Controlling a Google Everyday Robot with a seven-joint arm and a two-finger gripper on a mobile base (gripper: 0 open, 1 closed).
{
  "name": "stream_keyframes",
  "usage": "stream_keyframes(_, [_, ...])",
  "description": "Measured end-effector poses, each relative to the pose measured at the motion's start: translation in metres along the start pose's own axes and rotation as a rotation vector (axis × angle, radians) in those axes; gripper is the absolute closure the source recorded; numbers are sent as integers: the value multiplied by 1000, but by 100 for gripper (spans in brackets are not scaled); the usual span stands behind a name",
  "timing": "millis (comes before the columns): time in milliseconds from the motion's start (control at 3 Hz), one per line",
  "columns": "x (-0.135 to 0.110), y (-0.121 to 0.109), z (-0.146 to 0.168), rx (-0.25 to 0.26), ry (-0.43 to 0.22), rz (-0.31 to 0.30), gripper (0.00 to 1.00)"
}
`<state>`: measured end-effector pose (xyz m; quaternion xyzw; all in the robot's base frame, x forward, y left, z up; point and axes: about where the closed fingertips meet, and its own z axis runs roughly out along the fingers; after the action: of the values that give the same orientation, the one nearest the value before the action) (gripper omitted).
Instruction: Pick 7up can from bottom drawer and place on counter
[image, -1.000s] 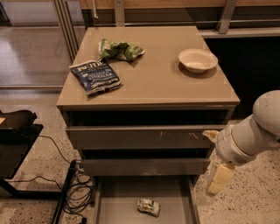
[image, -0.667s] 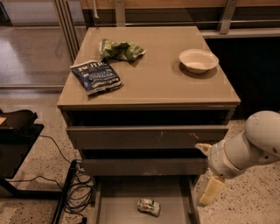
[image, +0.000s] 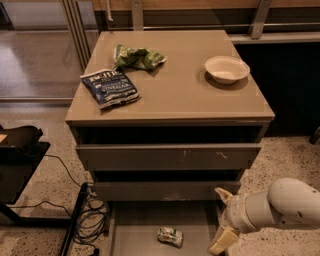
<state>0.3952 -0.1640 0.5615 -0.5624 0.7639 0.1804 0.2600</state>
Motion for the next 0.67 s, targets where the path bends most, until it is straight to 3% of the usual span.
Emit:
stream_keyframes(333, [31, 7, 56, -18, 13, 75, 0])
stream_keyframes(667, [31, 7, 56, -18, 13, 75, 0])
